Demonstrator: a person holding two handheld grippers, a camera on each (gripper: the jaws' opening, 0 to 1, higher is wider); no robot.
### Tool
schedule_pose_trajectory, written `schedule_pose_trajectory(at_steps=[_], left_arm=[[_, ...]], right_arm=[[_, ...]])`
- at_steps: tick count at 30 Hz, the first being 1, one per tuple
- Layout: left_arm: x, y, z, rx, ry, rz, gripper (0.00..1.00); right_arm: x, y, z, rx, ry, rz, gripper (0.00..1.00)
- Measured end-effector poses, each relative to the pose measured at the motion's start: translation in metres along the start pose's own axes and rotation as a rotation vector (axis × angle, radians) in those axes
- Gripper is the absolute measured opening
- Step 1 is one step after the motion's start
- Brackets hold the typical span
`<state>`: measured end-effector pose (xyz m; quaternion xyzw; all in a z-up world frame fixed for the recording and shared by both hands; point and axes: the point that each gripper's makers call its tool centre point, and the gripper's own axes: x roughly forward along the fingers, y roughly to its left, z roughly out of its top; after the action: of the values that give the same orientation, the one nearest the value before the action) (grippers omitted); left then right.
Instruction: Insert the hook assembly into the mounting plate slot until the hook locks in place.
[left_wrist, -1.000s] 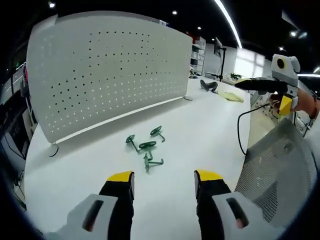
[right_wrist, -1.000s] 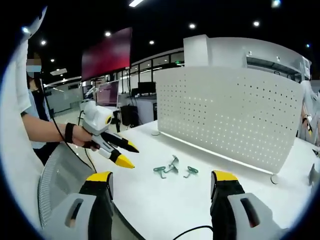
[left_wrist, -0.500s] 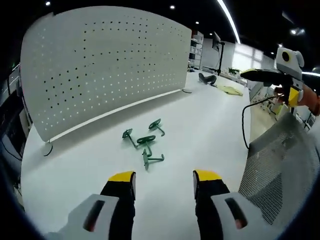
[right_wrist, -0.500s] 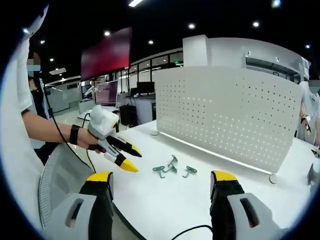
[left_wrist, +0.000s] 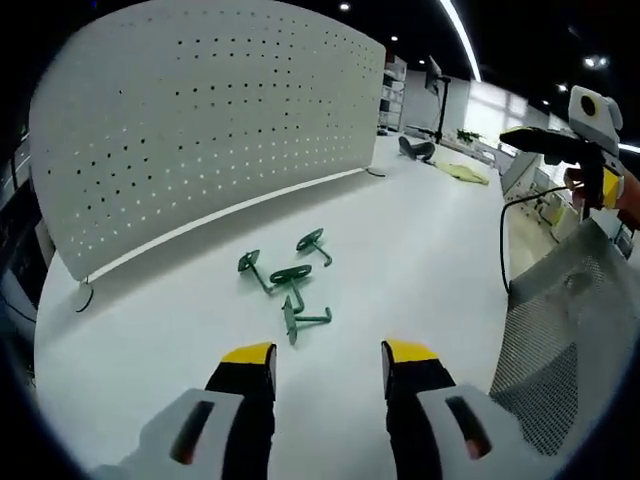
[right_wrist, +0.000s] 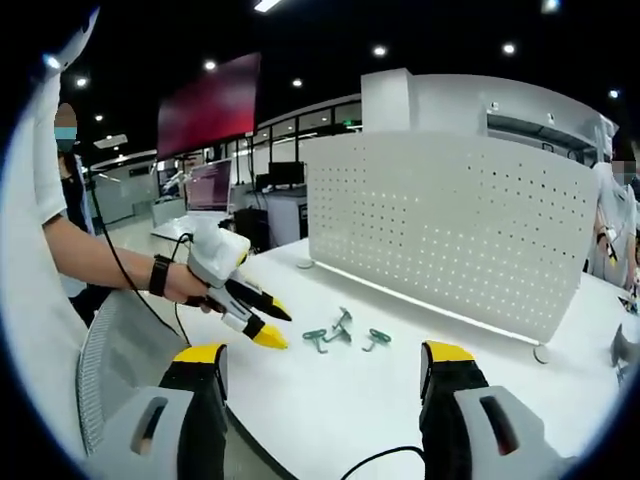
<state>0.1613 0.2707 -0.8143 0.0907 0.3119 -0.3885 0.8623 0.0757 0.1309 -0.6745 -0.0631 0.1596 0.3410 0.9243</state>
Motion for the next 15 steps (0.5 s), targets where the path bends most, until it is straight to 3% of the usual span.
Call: schedule_pose_trajectory(at_steps=[15], left_arm=[[0.014,0.014,-0.003,-0.073,-0.004,0.045,0.35]], right_arm=[[-0.001,0.002,-0.001,0.0,0.01,-0.005,0.8]])
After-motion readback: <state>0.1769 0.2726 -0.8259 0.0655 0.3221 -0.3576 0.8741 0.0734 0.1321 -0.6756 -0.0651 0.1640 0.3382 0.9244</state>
